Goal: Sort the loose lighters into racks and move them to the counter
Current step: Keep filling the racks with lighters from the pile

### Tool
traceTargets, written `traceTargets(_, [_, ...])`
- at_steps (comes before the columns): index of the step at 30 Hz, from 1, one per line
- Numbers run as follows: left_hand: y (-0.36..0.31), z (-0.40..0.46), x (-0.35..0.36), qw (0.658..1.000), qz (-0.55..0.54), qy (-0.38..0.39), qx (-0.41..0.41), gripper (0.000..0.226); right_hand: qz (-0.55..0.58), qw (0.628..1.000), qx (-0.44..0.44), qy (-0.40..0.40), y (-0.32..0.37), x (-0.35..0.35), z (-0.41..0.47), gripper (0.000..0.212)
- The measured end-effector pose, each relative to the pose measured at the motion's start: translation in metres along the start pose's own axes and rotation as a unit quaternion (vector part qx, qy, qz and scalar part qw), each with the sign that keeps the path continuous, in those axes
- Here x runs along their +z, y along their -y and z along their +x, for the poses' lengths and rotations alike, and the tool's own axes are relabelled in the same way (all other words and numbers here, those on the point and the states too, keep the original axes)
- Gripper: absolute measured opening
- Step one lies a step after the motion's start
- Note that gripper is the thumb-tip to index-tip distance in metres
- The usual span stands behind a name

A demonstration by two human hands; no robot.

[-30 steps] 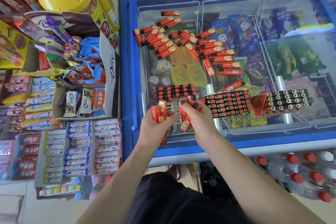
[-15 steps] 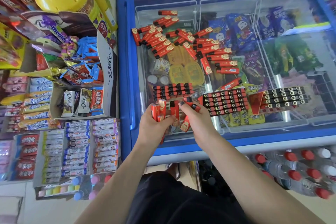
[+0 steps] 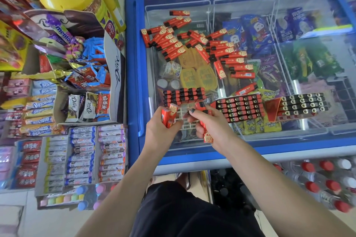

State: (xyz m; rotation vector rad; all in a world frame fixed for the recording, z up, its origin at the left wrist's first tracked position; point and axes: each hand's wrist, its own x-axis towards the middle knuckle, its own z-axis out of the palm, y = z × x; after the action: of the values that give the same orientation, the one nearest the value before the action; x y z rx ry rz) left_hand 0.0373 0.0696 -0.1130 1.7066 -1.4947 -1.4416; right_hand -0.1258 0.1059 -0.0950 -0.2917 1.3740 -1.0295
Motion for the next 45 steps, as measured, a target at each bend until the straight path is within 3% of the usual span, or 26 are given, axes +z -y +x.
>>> traceTargets(5, [0.018,0.008,-0.003,0.996,-0.03,-0.015,-0.078,0.021,0.049,0.998,-0.002,-0.041,0.0,-0.003,0.014,0.02])
traceTargets(11, [0.022,0.01,0.0,0.994,-0.046,-0.033,-0.094,0.019,0.037,0.998,0.007,-0.043,-0.004,0.01,0.023,0.016])
traceTargets(15, [0.023,0.009,0.001,0.992,-0.066,-0.034,-0.099,0.017,-0.016,0.996,-0.012,-0.092,-0.006,0.017,0.026,0.008])
traceTargets(25, [-0.004,-0.003,0.007,0.988,-0.13,-0.031,-0.071,0.026,-0.108,0.973,0.031,-0.201,-0.002,0.031,0.026,0.039])
traceTargets(27, [-0.01,-0.003,0.008,0.988,-0.135,-0.028,-0.065,0.026,-0.08,0.978,0.053,-0.184,-0.003,0.028,0.025,0.042])
traceTargets(33, [-0.019,-0.005,0.011,0.991,-0.121,-0.02,-0.051,0.025,0.046,0.989,0.062,-0.122,-0.004,0.016,0.004,0.024])
traceTargets(39, [-0.022,-0.008,0.014,0.988,-0.144,0.003,-0.052,0.015,0.044,0.995,0.081,-0.033,-0.01,0.01,-0.014,0.032])
traceTargets(45, [-0.024,-0.007,0.012,0.985,-0.158,0.017,-0.064,0.019,0.03,0.997,0.061,-0.027,-0.009,0.005,-0.018,0.028])
